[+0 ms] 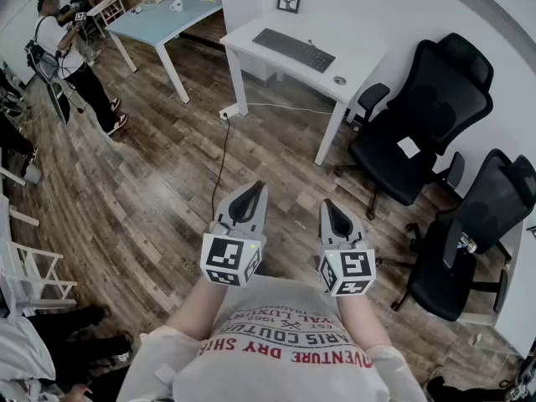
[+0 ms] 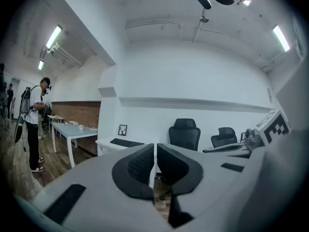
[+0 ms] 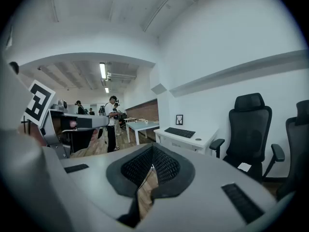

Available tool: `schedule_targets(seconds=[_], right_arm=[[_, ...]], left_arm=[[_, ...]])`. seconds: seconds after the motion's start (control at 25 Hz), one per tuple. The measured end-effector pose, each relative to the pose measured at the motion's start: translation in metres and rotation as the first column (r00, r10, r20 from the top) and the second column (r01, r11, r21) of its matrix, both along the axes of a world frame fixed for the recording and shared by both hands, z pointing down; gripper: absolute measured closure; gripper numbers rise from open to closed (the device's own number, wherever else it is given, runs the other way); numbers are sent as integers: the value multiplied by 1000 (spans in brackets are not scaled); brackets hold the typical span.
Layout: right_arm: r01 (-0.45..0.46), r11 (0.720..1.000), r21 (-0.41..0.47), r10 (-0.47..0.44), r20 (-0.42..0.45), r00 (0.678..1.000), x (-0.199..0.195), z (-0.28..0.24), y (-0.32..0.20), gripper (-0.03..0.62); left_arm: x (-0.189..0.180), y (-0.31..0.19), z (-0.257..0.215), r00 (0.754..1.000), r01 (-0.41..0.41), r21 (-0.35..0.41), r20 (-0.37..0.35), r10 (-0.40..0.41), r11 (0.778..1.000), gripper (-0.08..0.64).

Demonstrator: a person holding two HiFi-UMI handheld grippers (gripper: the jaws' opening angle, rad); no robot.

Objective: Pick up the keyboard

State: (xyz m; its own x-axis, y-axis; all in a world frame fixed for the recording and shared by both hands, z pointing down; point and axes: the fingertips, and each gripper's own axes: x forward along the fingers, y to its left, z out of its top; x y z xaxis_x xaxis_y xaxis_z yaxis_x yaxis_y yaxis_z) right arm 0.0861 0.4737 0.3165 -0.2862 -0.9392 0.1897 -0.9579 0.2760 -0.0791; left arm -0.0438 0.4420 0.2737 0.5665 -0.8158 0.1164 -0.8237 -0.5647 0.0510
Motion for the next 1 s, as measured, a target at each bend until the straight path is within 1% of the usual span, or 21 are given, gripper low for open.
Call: schedule_targets(seconds=[0.36,0.56,0.64,0.8,1.0], right_arm=[[-2,1000,-15,2,-3,1000,-3,5,-3,568],[-25,999,-28,26,46,999,1,12,-7,568],[-36,998,-41,39,51,998,3,18,-10,568],[-58,996,-70,62,56,997,2,28,-24,568],[-89,990,-109,98,81,992,-6,37,-58,568]], left_arm=[[-4,-3,7,1000,2,-15,13,-2,1000,520],[-5,-9,15,1000,2,-29,16,-2,1000,520],[-7,-12,19,1000,4,-36,16,-3,999,520],[-15,-30,29,1000,7,-59,7,-7,998,520],[-27,-70,39,1000,-9,-92,-1,9,996,520]])
